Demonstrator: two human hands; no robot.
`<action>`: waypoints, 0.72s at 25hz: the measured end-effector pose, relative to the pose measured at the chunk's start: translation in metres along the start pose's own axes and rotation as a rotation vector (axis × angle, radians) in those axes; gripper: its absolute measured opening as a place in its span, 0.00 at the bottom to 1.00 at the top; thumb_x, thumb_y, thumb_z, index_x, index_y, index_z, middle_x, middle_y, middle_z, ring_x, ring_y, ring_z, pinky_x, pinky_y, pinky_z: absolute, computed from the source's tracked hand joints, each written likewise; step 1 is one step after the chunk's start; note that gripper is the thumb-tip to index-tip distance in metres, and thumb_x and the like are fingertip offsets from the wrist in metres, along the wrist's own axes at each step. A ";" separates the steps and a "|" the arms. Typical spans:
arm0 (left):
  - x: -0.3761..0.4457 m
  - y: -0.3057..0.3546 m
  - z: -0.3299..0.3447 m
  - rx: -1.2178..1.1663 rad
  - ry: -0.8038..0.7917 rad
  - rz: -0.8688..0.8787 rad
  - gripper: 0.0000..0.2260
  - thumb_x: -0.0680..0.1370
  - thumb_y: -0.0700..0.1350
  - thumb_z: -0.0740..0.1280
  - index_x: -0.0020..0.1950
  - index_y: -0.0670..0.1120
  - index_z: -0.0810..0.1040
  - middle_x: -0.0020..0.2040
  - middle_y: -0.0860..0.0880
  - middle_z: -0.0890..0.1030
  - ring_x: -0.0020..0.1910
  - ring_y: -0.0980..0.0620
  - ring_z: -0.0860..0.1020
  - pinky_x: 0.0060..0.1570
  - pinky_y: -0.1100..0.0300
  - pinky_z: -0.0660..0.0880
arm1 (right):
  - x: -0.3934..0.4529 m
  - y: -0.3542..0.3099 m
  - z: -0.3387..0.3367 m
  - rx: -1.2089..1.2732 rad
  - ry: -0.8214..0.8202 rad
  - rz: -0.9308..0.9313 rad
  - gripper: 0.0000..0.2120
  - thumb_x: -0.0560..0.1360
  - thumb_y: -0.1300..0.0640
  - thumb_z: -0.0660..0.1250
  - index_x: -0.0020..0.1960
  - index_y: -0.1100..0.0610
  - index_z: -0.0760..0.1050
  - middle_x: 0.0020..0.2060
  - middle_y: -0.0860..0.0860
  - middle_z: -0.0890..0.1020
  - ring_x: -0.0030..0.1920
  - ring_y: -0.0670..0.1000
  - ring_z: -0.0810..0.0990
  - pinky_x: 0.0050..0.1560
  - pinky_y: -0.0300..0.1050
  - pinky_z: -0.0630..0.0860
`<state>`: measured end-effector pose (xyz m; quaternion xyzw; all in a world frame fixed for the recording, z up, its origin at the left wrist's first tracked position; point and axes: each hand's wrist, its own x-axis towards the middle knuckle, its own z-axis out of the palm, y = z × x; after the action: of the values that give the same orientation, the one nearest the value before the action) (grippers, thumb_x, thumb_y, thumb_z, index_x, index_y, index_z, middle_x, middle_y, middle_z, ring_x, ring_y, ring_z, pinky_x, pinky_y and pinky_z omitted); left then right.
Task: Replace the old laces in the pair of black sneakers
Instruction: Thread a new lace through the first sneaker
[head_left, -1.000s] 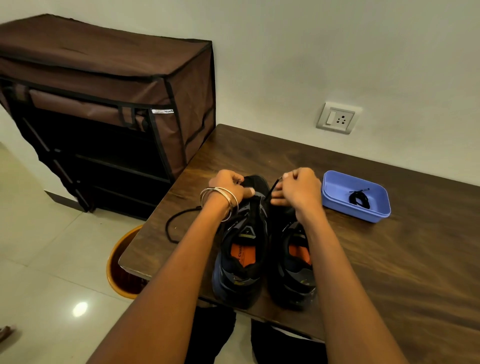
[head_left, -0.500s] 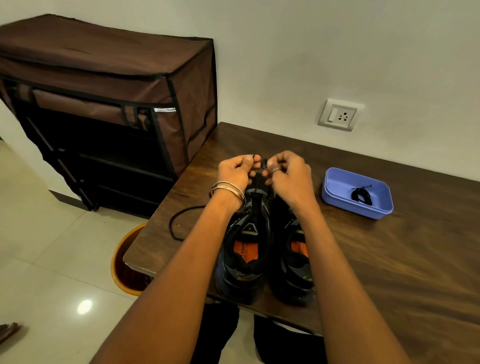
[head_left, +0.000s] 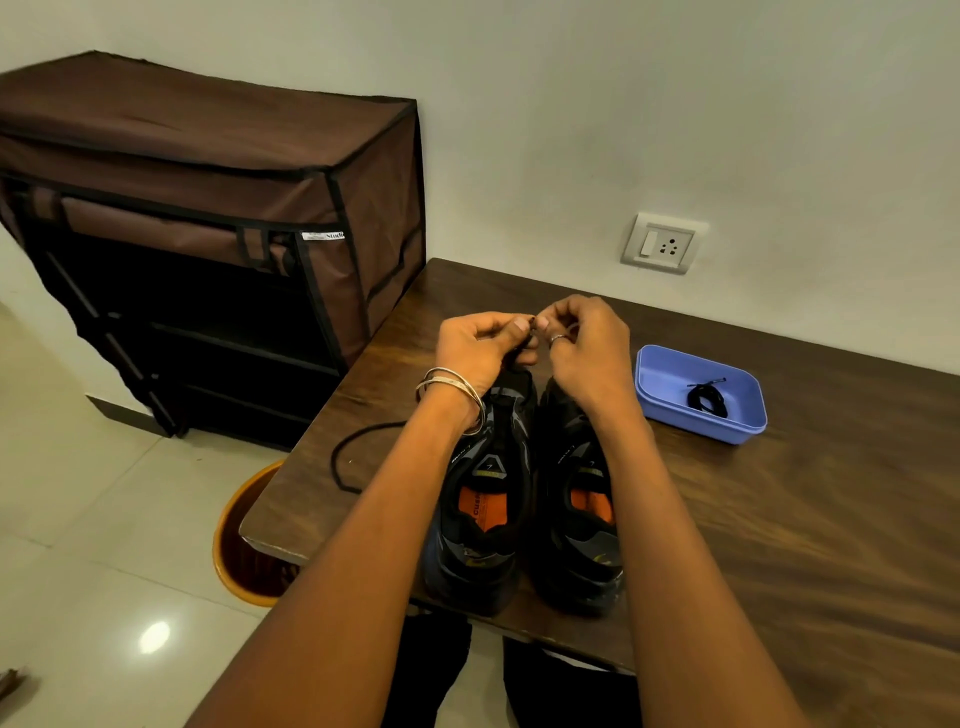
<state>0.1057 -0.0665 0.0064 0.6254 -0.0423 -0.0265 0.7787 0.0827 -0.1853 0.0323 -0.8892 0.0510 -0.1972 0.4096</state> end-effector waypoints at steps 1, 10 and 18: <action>-0.001 0.002 0.001 -0.016 0.000 -0.013 0.06 0.77 0.35 0.68 0.51 0.36 0.82 0.39 0.44 0.84 0.35 0.53 0.82 0.40 0.61 0.81 | 0.000 0.000 0.000 0.009 0.012 0.005 0.05 0.78 0.64 0.67 0.46 0.57 0.79 0.48 0.57 0.80 0.42 0.46 0.75 0.36 0.21 0.66; -0.015 0.020 0.001 -0.204 0.012 -0.202 0.09 0.75 0.34 0.70 0.54 0.42 0.79 0.36 0.46 0.84 0.32 0.52 0.82 0.39 0.60 0.82 | -0.015 -0.013 -0.010 0.442 -0.091 0.211 0.04 0.78 0.59 0.69 0.45 0.55 0.82 0.42 0.56 0.85 0.38 0.42 0.81 0.38 0.33 0.77; -0.015 0.021 -0.002 0.053 -0.157 -0.109 0.05 0.78 0.37 0.66 0.52 0.40 0.81 0.40 0.45 0.84 0.35 0.53 0.81 0.45 0.57 0.81 | -0.021 -0.024 -0.003 0.683 0.086 0.355 0.04 0.77 0.62 0.70 0.44 0.59 0.82 0.37 0.54 0.84 0.32 0.44 0.82 0.32 0.38 0.81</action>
<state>0.0907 -0.0582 0.0259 0.6433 -0.0701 -0.1166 0.7534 0.0606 -0.1664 0.0461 -0.6700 0.1527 -0.1659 0.7073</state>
